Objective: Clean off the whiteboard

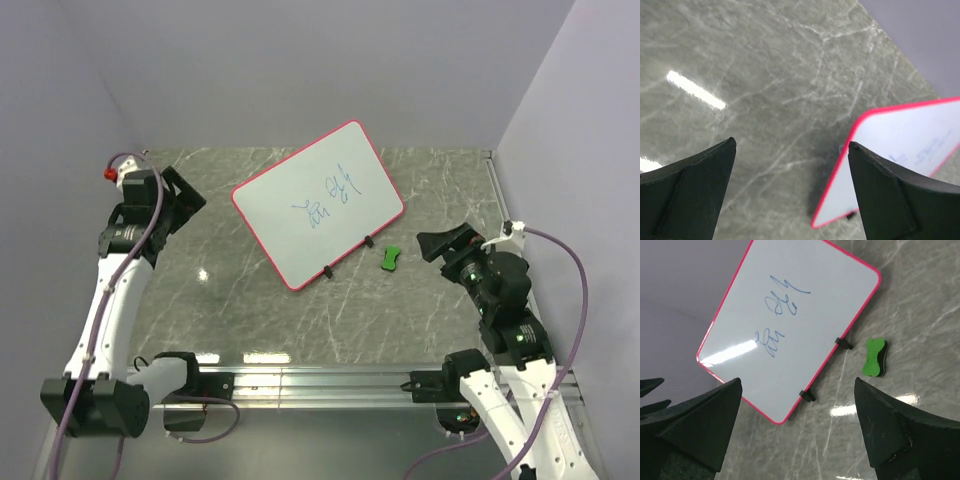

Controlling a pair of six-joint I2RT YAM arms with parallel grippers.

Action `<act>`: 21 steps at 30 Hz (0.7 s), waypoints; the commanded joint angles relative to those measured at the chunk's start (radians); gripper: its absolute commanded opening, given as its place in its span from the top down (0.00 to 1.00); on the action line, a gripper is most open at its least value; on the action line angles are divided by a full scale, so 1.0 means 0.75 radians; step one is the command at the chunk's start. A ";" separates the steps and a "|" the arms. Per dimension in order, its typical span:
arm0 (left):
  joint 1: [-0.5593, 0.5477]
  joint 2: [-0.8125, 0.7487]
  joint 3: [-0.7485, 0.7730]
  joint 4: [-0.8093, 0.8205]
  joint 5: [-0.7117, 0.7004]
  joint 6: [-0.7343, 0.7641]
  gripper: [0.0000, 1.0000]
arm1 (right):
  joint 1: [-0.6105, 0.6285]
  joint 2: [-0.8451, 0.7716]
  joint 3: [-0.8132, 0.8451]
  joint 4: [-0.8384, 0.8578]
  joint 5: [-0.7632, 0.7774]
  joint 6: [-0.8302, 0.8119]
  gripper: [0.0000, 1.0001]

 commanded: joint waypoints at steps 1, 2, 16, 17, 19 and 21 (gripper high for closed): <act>-0.001 -0.098 -0.012 -0.164 0.086 -0.060 0.01 | 0.010 -0.047 -0.067 0.027 -0.108 0.097 0.00; -0.001 -0.113 -0.069 -0.162 0.123 -0.060 0.01 | 0.010 -0.039 -0.069 0.023 -0.117 0.089 0.00; -0.093 -0.353 -0.401 -0.207 0.132 -0.156 0.01 | -0.061 0.813 0.403 -0.442 -0.047 -0.206 0.05; -0.109 -0.346 -0.381 -0.240 0.122 -0.140 0.01 | -0.065 0.879 0.456 -0.452 -0.067 -0.232 0.07; -0.183 -0.352 -0.371 -0.252 0.108 -0.105 0.00 | -0.067 1.051 0.530 -0.477 -0.080 -0.239 0.10; -0.236 -0.373 -0.360 -0.254 0.097 -0.115 0.00 | -0.067 1.182 0.561 -0.468 -0.080 -0.239 0.17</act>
